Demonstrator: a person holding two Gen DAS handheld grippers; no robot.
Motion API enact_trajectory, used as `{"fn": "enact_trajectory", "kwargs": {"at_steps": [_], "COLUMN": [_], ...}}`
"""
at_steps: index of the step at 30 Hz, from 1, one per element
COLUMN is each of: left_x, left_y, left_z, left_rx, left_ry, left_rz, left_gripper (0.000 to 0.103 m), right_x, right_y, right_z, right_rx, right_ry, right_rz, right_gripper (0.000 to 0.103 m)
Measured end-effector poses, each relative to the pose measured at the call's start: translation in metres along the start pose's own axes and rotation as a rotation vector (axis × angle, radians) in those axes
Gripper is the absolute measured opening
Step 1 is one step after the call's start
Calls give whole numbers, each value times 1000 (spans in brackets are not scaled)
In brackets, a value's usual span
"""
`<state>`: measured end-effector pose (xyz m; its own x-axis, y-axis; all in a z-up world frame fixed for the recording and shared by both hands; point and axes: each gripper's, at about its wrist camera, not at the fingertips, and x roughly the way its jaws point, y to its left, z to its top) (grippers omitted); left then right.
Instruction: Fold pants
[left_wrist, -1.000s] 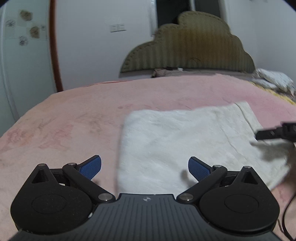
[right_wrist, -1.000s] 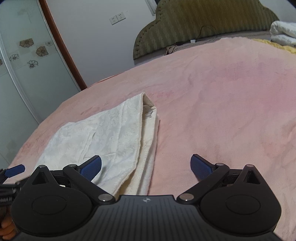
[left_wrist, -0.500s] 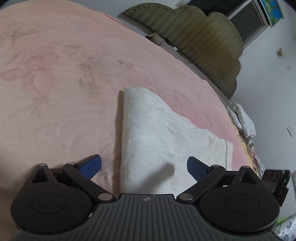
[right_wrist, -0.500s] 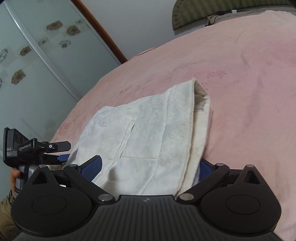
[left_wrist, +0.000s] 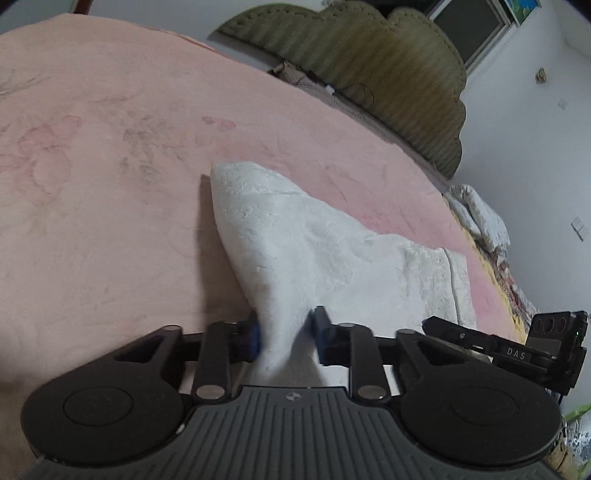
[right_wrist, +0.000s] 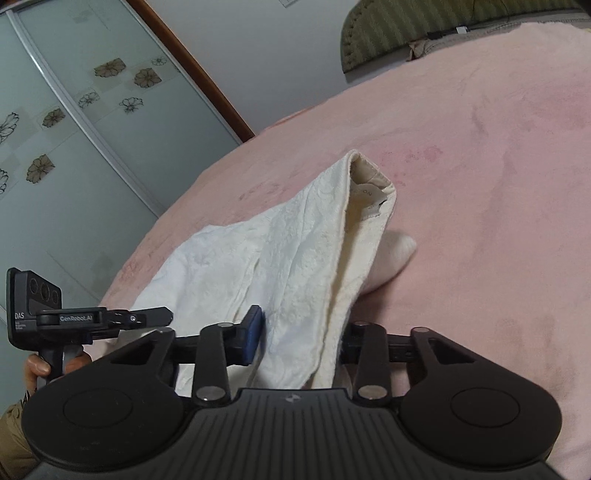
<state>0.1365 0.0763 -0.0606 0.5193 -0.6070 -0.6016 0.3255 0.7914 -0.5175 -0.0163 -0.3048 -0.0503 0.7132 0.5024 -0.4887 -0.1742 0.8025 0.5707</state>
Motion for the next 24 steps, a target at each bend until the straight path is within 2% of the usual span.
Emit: {"fn": "enact_trajectory", "kwargs": {"at_steps": [2,6,11,16,20,22,24], "left_x": [-7,-24,-41,-45,-34,-22,-5], "left_y": [-8,-32,-50,-35,-16,-2,12], "left_z": [-5,-6,15,63,103,120,129], "left_rx": [25,151,276,289,288,261,224], "left_ry": [-41,-125,-229,-268,-290,-279,-235], "left_rz": [16,69,146,214,261,286,310], "left_gripper": [14,13,13,13,14,14,14], "right_x": [-3,-10,3,47,89,108,130], "right_y": [11,33,68,102,109,102,91], "right_z": [0,8,40,81,108,113,115], "right_rx": [-39,-139,-285,-350,-340,-311,-253], "right_ry": [-21,-54,-63,-88,-99,-115,-102], "right_rz": [-7,-10,-18,-5,2,10,0], "right_gripper": [26,25,24,24,25,24,25]}}
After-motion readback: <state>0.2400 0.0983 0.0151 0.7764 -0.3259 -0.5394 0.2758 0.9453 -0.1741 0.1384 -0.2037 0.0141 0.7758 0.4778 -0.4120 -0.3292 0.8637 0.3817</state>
